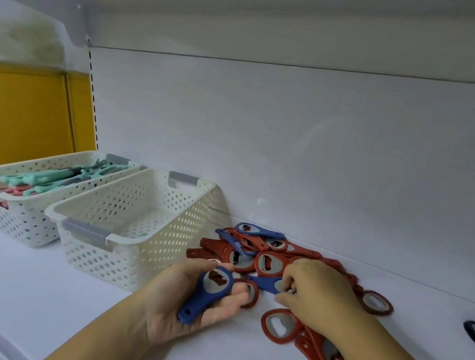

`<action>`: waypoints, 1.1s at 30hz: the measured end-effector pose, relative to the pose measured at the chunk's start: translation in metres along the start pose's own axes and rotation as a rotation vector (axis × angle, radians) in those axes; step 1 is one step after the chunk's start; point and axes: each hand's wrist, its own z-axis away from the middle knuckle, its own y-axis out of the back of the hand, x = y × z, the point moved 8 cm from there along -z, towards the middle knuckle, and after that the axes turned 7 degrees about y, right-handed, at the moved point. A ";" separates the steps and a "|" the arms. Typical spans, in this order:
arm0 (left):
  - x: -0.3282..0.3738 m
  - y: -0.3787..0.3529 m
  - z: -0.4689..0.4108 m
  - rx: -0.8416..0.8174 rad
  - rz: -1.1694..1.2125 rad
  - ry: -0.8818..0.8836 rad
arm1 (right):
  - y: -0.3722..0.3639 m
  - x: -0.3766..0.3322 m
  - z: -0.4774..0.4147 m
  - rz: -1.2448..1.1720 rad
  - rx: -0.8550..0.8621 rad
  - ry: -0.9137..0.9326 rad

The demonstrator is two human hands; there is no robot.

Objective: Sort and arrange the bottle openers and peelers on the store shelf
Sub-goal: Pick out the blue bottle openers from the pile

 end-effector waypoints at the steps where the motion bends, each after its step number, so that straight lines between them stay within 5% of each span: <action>1: -0.002 0.000 0.000 -0.007 -0.013 0.015 | 0.000 -0.002 -0.001 0.038 0.003 0.012; 6: -0.006 -0.001 -0.002 -0.025 -0.033 0.052 | 0.015 -0.010 -0.001 0.231 0.152 0.073; 11: -0.009 0.000 -0.005 -0.055 -0.016 0.089 | 0.044 -0.024 0.025 -0.069 0.698 0.352; 14: -0.009 -0.007 -0.003 -0.113 -0.016 0.069 | 0.034 -0.053 0.028 -0.188 0.631 0.555; 19: -0.006 -0.009 -0.002 -0.110 0.014 -0.029 | 0.015 -0.073 0.025 -0.231 0.529 0.639; 26: 0.006 0.004 -0.005 0.016 0.058 -0.089 | 0.022 -0.024 -0.006 -0.294 0.405 0.119; 33: 0.001 0.001 -0.004 0.000 0.006 0.002 | -0.003 -0.031 -0.058 -0.080 0.145 -0.012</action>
